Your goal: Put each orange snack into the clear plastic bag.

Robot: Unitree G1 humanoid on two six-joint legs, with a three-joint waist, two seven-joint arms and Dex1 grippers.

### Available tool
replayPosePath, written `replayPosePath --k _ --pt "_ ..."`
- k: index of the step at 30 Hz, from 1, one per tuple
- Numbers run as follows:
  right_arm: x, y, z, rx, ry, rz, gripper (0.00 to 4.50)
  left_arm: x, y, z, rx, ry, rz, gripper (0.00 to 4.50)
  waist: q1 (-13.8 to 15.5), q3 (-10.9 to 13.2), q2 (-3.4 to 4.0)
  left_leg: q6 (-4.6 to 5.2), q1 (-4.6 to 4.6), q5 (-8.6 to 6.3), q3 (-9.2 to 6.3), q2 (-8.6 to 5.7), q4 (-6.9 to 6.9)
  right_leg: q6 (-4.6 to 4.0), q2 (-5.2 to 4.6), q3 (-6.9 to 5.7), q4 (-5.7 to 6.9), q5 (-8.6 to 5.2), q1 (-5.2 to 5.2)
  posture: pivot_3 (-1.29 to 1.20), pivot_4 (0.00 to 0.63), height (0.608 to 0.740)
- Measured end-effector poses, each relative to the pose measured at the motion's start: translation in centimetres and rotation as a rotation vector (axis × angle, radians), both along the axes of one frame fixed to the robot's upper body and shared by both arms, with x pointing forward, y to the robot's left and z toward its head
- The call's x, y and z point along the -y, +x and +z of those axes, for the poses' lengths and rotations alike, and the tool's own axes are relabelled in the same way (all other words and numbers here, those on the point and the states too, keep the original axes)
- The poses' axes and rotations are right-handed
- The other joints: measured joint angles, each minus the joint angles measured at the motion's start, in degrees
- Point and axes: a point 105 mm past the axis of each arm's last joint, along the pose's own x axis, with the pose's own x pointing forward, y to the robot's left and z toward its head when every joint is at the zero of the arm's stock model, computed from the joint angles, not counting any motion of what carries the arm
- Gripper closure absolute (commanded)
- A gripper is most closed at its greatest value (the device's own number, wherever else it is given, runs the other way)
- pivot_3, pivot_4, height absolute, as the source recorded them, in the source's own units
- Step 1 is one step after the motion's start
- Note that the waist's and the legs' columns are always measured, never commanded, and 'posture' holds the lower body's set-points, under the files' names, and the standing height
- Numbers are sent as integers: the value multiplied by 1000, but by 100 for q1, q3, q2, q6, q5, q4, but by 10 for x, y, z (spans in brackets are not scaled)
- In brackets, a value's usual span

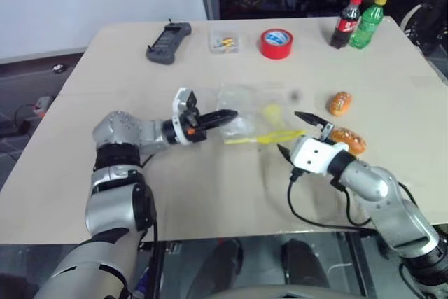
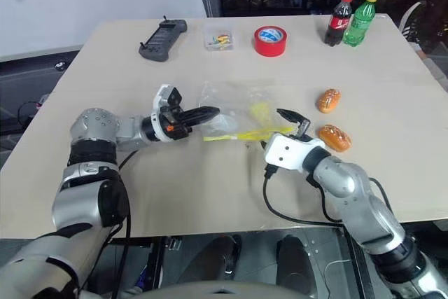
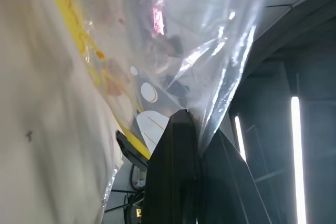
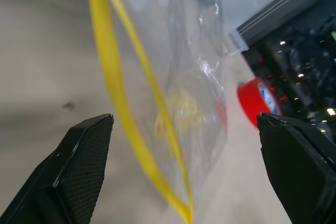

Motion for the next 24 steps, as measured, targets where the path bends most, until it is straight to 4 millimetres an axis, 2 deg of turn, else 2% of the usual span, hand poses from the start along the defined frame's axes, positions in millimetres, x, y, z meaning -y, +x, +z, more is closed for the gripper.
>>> replayPosePath --k 6,10,11,14,15,16,17,18,19,21,22,24 --pt "-13 18 -6 -17 32 -9 0 -3 1 7 12 -20 26 4480 -18 0 -2 0 1 0 1 0 0 -5 0 3 0 3 0 0 150 740" --pt "-18 31 -13 -51 73 -26 1201 -4 -3 9 28 -24 35 4500 -30 0 -2 -1 1 0 1 1 -1 -9 0 5 1 6 -2 0 150 740" --pt "-19 33 -14 -55 83 -28 1716 -5 -4 10 30 -29 38 4500 -35 0 -1 -1 2 0 1 1 -1 -11 0 5 1 7 -2 0 150 740" --pt "-18 40 -12 -50 107 -35 2860 -9 -5 16 51 -36 58 4500 -36 0 -1 -1 2 1 2 1 -1 -13 0 6 1 8 -3 0 150 740" --pt "-17 42 -9 -44 111 -37 3400 -10 -5 17 57 -32 68 4500 -37 0 -1 -2 2 1 2 1 -1 -13 0 6 1 9 -2 0 150 740" --pt "-16 44 -7 -38 114 -41 3586 -12 -5 17 60 -30 77 4500 -37 0 -1 -2 3 1 3 1 -1 -13 0 6 1 9 -2 0 150 740" --pt "-16 44 -7 -37 115 -40 4065 -12 -5 17 61 -30 80 4500 -37 0 -1 -2 3 1 3 1 -1 -13 0 6 1 9 -2 0 150 740" --pt "-15 46 -5 -31 118 -40 4065 -15 -4 17 61 -32 91 4500 -39 0 -1 -2 4 1 4 1 -1 -13 1 7 1 9 -2 0 150 740" --pt "-13 48 -2 -26 130 -45 4362 -18 -4 16 57 -27 109 4500 -40 0 -1 -2 3 1 3 1 -1 -14 2 6 1 9 -3 0 150 740" --pt "-11 52 7 -13 148 -46 4449 -25 -4 15 94 11 162 4500 -53 0 -1 -2 3 1 9 3 -1 -15 2 11 1 10 -3 0 150 740" --pt "-12 57 13 -15 150 -37 4500 -30 -5 12 151 86 213 4094 -74 0 -1 -3 5 1 17 7 -3 -20 3 17 0 14 -5 0 150 740" --pt "-9 69 26 -12 152 -49 4500 -37 -10 6 253 252 275 3778 -90 1 -1 -3 5 1 26 13 -7 -26 5 24 -1 17 -7 0 150 740"
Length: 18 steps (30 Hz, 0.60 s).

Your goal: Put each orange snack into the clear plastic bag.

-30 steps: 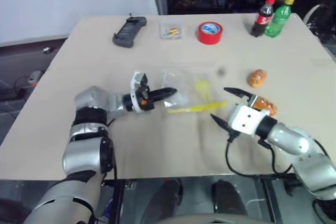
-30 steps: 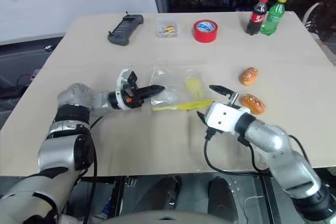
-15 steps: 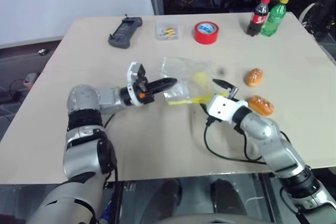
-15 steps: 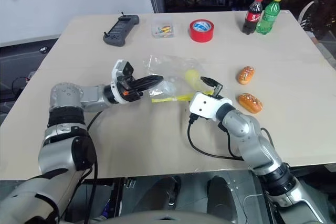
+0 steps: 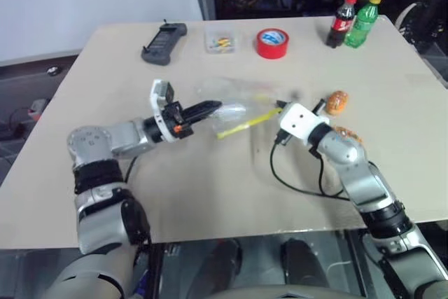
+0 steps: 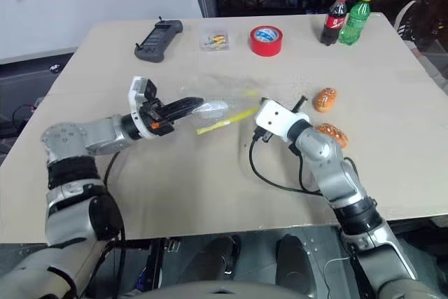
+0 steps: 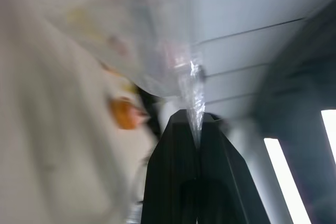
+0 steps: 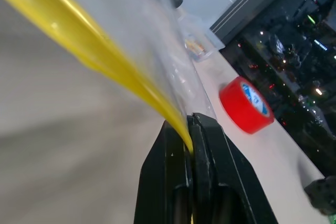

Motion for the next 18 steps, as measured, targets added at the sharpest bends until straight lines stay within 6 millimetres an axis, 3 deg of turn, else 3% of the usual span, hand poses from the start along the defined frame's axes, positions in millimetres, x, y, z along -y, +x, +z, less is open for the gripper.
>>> replayPosePath --k 2,4,5,7,11,18 --pt "6 13 14 2 -7 -26 4500 -4 -7 -2 110 195 38 2866 23 2 -2 -1 0 0 1 4 -2 -5 4 1 -3 3 -2 0 150 740" --pt "6 25 28 -14 -32 -26 4500 -3 -15 -2 339 521 64 2012 45 2 -1 -1 6 0 13 10 -17 -12 9 14 -11 7 -2 0 150 740" --pt "6 27 30 -17 -35 -24 4500 -2 -17 -1 385 566 65 2012 59 2 -1 -2 7 -1 14 11 -18 -12 9 15 -12 6 -2 0 150 740" --pt "-1 37 31 -63 -62 -9 4500 11 -26 7 683 761 56 2012 85 3 1 -1 6 -1 21 13 -25 -14 12 20 -18 7 -3 0 150 740" --pt "-4 49 22 -132 -81 -12 4500 32 -38 9 986 938 22 2012 101 4 3 -1 5 -1 27 13 -30 -14 13 26 -22 7 -8 0 150 740" --pt "-21 54 29 -146 -83 16 4500 48 -31 13 1236 1153 165 2012 50 6 5 -3 3 -2 36 23 -35 -13 32 43 -14 7 -26 0 150 740"
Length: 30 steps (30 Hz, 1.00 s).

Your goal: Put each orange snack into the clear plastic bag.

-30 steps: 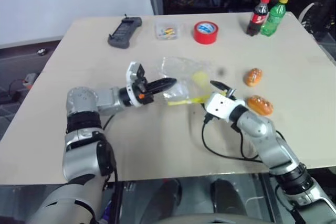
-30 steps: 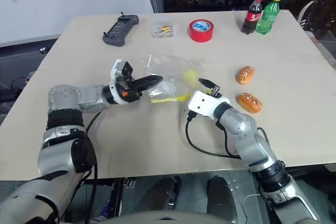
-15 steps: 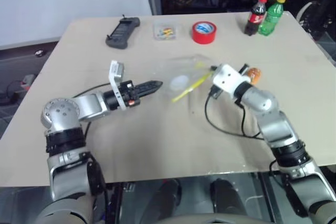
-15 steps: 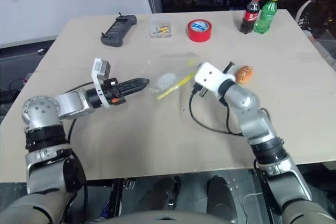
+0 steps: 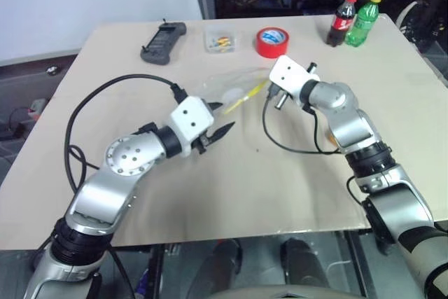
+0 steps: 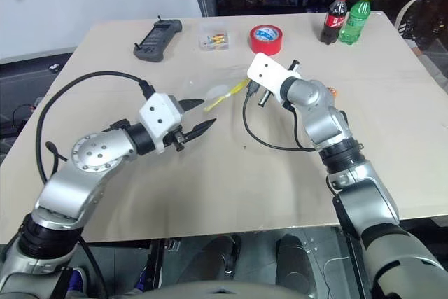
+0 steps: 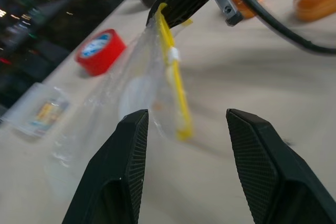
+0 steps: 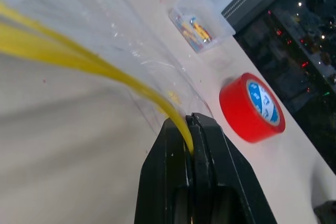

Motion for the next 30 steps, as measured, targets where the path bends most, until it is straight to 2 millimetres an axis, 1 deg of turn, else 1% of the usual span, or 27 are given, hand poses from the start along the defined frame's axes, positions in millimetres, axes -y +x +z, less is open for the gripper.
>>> replayPosePath --k 4,8,10,11,13,14,16,17,22,25,28,30 --pt "-2 1 -4 -20 0 -6 4500 3 4 3 79 65 32 2012 3 0 1 -1 -1 0 1 0 0 0 2 2 1 0 -2 0 150 740" --pt "-5 1 -6 -33 2 -5 4500 10 14 19 185 99 56 2012 7 0 0 -1 0 0 1 0 1 2 4 1 2 1 -1 0 150 740" --pt "-9 0 -4 -31 4 0 4500 15 18 16 189 102 64 2012 0 0 0 -1 -1 0 2 0 1 3 4 2 1 1 -2 0 150 740" --pt "-9 0 -3 -29 4 1 4500 17 19 13 183 107 66 2221 -8 0 0 0 -1 0 2 0 1 3 4 4 2 1 -2 0 150 740" --pt "-9 0 -3 -27 2 -1 4500 18 21 8 178 118 71 2823 -13 0 1 -1 -2 0 3 1 0 3 6 5 3 1 -6 0 150 740" --pt "-9 0 -2 -27 1 -4 4500 17 22 7 182 128 78 3253 -14 0 1 -1 -3 0 3 2 0 3 7 6 4 1 -10 0 150 740" --pt "-8 0 -2 -27 -1 -9 4500 14 26 6 183 145 92 4274 -11 0 0 -1 -3 0 3 2 0 3 7 6 5 1 -10 0 150 740" --pt "-8 0 -1 -26 -1 -9 4500 14 27 5 183 150 95 4461 -10 0 1 -1 -3 0 3 2 0 3 7 6 5 1 -10 0 150 740" --pt "-9 -2 3 -12 -1 -7 4500 12 32 3 198 177 107 4461 -6 0 1 -1 -3 0 4 1 1 3 6 7 5 2 -10 0 150 740" --pt "-7 -3 2 -12 -23 -8 4500 12 33 4 213 185 103 4461 -7 0 0 -1 -3 -1 4 1 1 3 6 7 5 2 -10 0 150 740" --pt "-5 -3 1 -17 -36 0 3631 14 34 3 215 175 97 4500 -7 0 0 -1 -3 -1 4 1 1 3 6 7 5 2 -10 0 150 740" --pt "-5 -4 2 -14 -30 1 2610 14 36 3 211 163 101 4500 -9 0 0 -1 -3 0 3 1 1 3 7 7 5 2 -10 0 150 740"
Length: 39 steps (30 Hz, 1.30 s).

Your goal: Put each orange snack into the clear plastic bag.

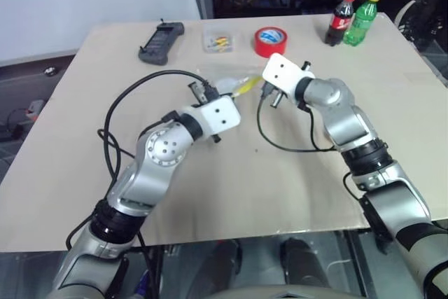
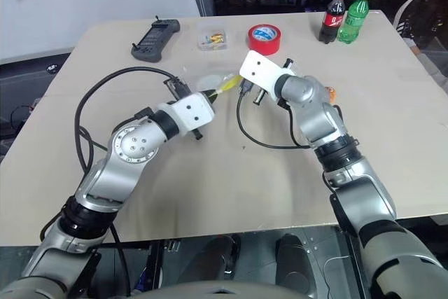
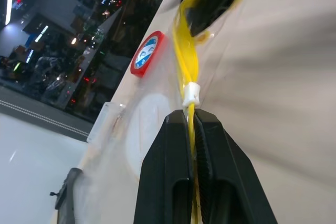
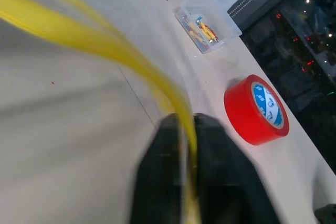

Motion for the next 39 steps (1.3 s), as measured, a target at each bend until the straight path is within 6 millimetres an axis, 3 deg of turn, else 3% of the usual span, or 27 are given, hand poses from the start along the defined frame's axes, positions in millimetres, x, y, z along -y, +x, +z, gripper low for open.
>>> replayPosePath --k 2,8,11,14,17,20,39 --pt "1 -3 4 15 24 1 1709 -1 3 4 4 -34 2 4500 6 0 0 0 -3 0 -3 0 1 0 0 -2 0 0 -1 0 150 740" --pt "25 -36 5 -53 130 11 1709 -15 18 7 -31 -151 29 4500 41 0 0 1 -9 -1 -4 -3 10 2 -5 -5 -2 1 0 0 150 740" --pt "35 -46 13 -107 267 -30 3100 -15 20 2 -69 -182 -9 4500 5 0 0 1 -3 -1 -2 2 11 4 -1 -3 5 3 1 0 150 740" --pt "23 -53 15 -184 426 -9 4468 -14 21 -2 -85 -191 -36 4500 -15 -1 1 1 2 -1 1 14 10 -4 10 -2 9 8 0 0 150 740" --pt "-4 -61 11 -295 556 35 4468 -12 21 -3 -91 -198 -62 4500 -4 -1 1 0 0 0 1 14 11 -8 9 -1 8 11 -1 0 150 740" --pt "-16 -62 15 -323 605 47 4468 -12 20 -1 -84 -203 -74 4500 22 -1 1 0 -6 0 1 7 16 1 4 -1 2 17 0 0 150 740" --pt "-32 -48 0 -400 624 33 4468 -8 6 -9 -93 -185 -128 4500 -8 -1 2 0 -3 0 3 9 16 1 9 2 5 20 -2 0 150 740"
